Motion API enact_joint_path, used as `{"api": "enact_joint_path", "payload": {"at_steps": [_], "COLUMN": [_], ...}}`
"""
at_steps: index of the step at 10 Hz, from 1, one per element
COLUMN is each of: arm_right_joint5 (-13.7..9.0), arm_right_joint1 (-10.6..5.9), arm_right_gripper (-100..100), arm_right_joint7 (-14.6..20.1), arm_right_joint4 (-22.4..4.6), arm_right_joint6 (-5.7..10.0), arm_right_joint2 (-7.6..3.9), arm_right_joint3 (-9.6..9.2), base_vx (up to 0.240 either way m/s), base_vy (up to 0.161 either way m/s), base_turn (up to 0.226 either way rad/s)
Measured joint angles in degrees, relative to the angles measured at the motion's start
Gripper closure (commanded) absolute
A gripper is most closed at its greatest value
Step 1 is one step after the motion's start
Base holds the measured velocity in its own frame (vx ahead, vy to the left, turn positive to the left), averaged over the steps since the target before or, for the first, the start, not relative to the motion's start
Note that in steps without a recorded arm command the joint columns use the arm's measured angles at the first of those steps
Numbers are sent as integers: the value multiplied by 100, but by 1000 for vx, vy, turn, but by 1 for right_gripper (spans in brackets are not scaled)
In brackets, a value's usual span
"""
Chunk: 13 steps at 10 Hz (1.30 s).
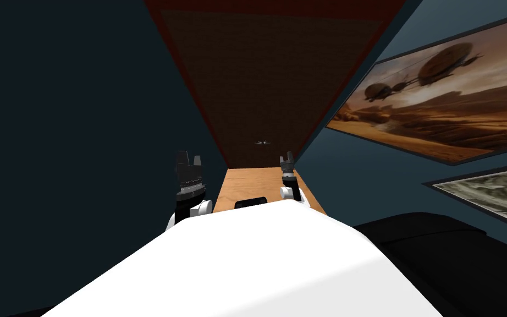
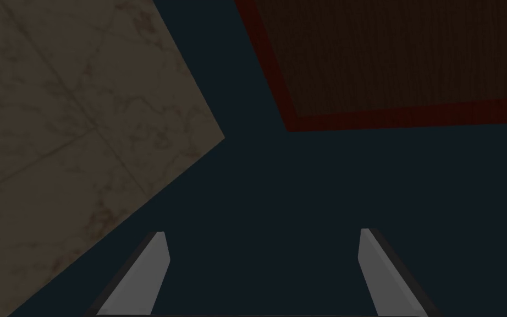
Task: Pull the door open
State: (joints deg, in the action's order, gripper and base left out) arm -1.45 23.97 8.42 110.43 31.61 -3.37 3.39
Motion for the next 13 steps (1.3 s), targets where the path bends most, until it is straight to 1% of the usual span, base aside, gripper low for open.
{"api": "enact_joint_path", "payload": {"at_steps": [1, 3, 5, 8, 9, 10, 12, 13], "arm_right_joint5": [19, 39, 60, 105, 113, 131, 155, 172], "arm_right_joint1": [2, -100, -159, -303, -344, -383, -412, -470], "arm_right_gripper": [-100, -100, -100, -100, -100, -100, -100, -100], "arm_right_joint7": [9, 42, 80, 113, 138, 149, 190, 202], "arm_right_joint4": [-110, -407, -680, -1112, -1288, -1446, -1693, -1868], "arm_right_joint6": [43, 106, 186, 266, 319, 372, 440, 486], "arm_right_joint2": [-11, -67, -123, -175, -211, -221, -269, -281], "arm_right_joint3": [14, 91, 161, 262, 305, 334, 403, 437], "base_vx": [95, 101, 92, 98, 105, 106, 92, 93], "base_vy": [-21, -21, -5, -22, -10, -5, -24, -21], "base_turn": [45, 45, 41, 45, 46, 48, 45, 50]}}
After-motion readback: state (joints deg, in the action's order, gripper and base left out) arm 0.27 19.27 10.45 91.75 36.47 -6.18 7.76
